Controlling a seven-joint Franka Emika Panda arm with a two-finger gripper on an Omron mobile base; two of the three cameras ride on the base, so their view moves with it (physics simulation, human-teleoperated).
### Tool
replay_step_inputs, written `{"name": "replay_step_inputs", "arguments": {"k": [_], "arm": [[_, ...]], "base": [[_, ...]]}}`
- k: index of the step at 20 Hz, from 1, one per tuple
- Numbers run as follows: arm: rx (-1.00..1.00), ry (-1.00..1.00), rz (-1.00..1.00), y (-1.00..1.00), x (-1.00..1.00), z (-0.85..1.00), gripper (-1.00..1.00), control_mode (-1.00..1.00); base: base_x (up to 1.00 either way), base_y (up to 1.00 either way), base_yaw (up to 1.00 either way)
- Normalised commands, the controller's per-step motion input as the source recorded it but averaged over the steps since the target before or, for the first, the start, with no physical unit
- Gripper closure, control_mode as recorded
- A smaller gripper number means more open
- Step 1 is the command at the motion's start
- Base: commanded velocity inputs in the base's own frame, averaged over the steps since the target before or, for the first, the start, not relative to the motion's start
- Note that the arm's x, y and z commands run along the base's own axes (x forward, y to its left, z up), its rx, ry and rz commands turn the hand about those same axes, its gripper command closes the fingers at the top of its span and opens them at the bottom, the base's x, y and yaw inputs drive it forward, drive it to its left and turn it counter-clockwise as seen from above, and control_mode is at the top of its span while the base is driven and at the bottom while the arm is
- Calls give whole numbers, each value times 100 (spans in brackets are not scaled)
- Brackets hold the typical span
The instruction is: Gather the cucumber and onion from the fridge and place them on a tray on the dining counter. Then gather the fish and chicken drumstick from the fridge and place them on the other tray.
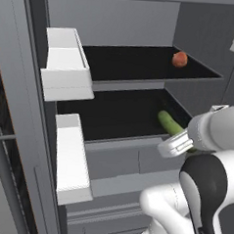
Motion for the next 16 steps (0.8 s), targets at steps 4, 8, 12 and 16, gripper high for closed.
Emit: {"name": "replay_step_inputs", "arguments": {"k": [4,8,12,16], "arm": [[0,0,0,0,-2,0,100,-100],[0,-1,0,0,-7,0,100,100],[0,0,0,0,0,0,100,100],[0,0,0,0,0,0,100,100]], "base": [[0,0,0],[-44,-1,0],[-80,0,-4],[-87,1,-10]]}}
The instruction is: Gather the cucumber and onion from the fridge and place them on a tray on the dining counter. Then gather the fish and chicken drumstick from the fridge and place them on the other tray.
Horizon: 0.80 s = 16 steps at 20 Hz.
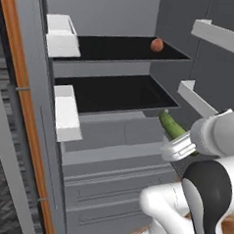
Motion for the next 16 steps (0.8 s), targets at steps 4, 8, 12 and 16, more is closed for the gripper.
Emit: {"name": "replay_step_inputs", "arguments": {"k": [4,8,12,16], "arm": [[0,0,0,0,0,0,100,100],[0,0,0,0,0,0,100,100],[0,0,0,0,0,0,100,100],[0,0,0,0,0,0,100,100]], "base": [[-74,16,-21],[-50,33,-34],[-37,43,-42],[-38,43,-46]]}}
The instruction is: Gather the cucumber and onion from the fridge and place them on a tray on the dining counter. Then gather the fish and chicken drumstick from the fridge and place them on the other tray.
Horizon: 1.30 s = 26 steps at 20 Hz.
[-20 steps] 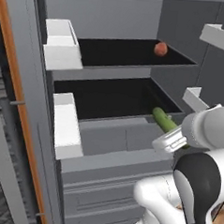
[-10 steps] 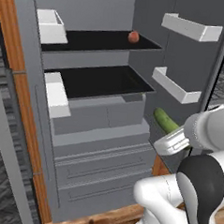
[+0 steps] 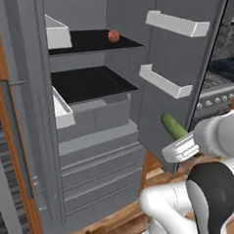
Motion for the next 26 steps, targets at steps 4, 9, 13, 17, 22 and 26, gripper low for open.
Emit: {"name": "replay_step_inputs", "arguments": {"k": [4,9,13,17,22,26], "arm": [[0,0,0,0,0,0,100,100],[0,0,0,0,0,0,100,100],[0,0,0,0,0,0,100,100],[0,0,0,0,0,0,100,100],[0,0,0,0,0,0,100,100],[0,0,0,0,0,0,100,100]], "base": [[-53,26,-52],[-51,27,-57],[-50,29,-59],[-48,33,-58],[-50,30,-58],[-54,30,-57]]}}
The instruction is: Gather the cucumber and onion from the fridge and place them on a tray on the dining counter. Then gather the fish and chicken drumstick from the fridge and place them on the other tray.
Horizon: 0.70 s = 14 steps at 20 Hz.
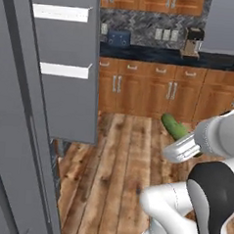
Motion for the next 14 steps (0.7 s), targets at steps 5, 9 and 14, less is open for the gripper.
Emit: {"name": "replay_step_inputs", "arguments": {"k": [5,9,14], "arm": [[0,0,0,0,0,0,100,100],[0,0,0,0,0,0,100,100],[0,0,0,0,0,0,100,100]], "base": [[-60,30,-56],[-69,18,-51],[-76,1,-44]]}}
